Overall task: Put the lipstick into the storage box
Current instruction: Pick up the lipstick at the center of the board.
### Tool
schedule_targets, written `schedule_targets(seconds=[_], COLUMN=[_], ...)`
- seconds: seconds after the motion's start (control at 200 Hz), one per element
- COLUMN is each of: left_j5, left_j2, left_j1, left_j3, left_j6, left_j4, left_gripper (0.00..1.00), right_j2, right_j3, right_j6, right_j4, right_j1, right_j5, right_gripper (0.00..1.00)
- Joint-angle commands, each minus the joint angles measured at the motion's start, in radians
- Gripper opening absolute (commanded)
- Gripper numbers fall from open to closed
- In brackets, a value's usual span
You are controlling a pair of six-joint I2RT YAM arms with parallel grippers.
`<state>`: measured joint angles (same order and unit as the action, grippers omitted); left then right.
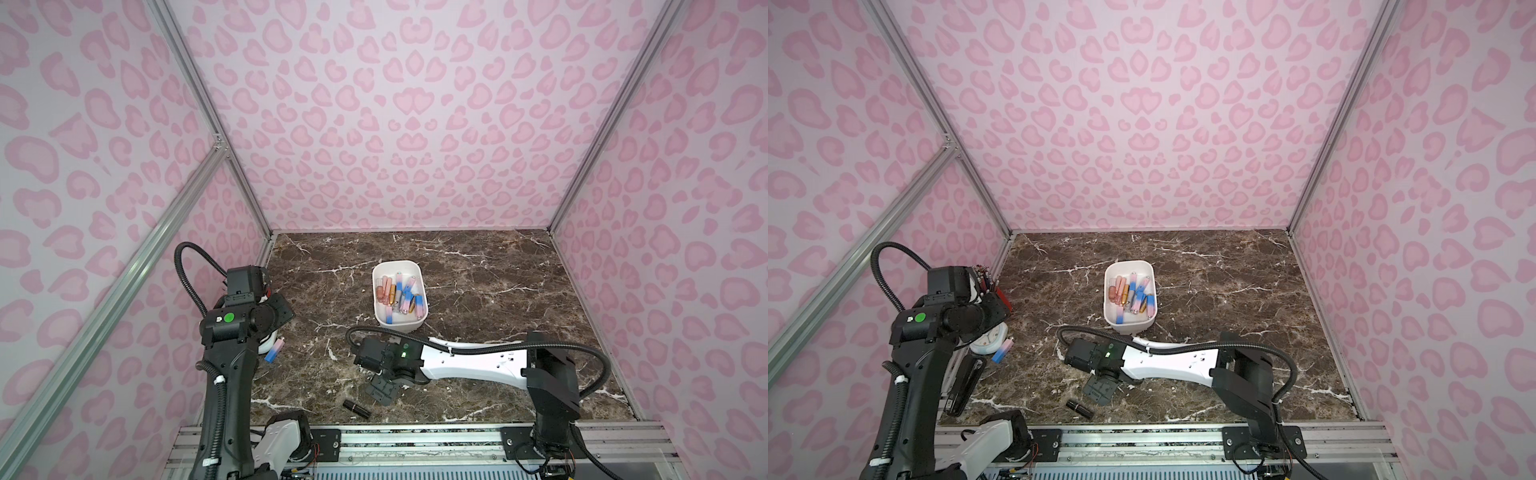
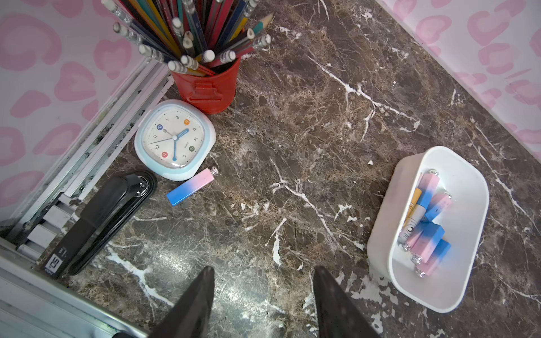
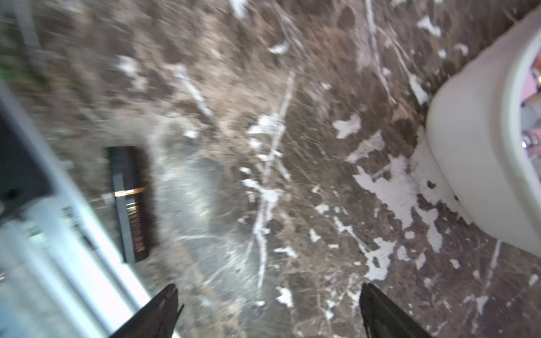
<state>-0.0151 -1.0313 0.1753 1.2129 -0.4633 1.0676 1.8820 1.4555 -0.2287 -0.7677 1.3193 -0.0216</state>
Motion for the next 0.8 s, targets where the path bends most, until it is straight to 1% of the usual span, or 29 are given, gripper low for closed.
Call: schedule_targets(seconds=[0.0,0.045,0.085,0.135,0.26,0.39,0.545,0.61,0.74,0.795], left_j5=[-0.016,-0.027,-0.035,-0.038,-0.030,-0.032,-0.025,-0.028,-0.041,-0.037], left_j2=[-0.015,-0.025,-0.031,-0.033,-0.019,0.007,0.040,0.046,0.048,0.050], left_j1=[0.014,0.024,0.026,0.027,0.030,0.030,0.030,0.030,0.030,0.030], left_j3=[0.051,0.072,0.090,0.103,0.117,0.105,0.044,0.039,0.045,0.045], left_j6=[0.029,0.034,0.035,0.034,0.026,0.028,0.026,0.030,0.041,0.043], left_j4=[-0.014,-0.013,-0.011,-0.009,-0.009,0.005,-0.012,-0.007,0.000,-0.001], left_gripper=[0.57,0.57,0.57,0.57,0.57,0.57,0.57,0.57,0.57,0.57], right_j2=[0.057,0.129,0.184,0.223,0.218,0.220,0.234,0.227,0.239,0.238], right_j3=[0.005,0.021,0.078,0.099,0.065,0.059,0.065,0.060,0.068,0.067], right_j6=[0.037,0.049,0.064,0.068,0.037,0.043,0.065,0.062,0.058,0.052], right_j4=[0.013,0.007,-0.001,0.013,0.083,0.110,0.112,0.120,0.116,0.119], right_j1=[0.051,0.076,0.092,0.098,0.087,0.079,0.057,0.049,0.043,0.041], right_j5=[0.114,0.116,0.113,0.114,0.090,0.104,0.126,0.133,0.144,0.145], right_gripper=[0.99,0.99,0.99,0.99,0.99,0.99,0.84,0.81,0.62,0.57])
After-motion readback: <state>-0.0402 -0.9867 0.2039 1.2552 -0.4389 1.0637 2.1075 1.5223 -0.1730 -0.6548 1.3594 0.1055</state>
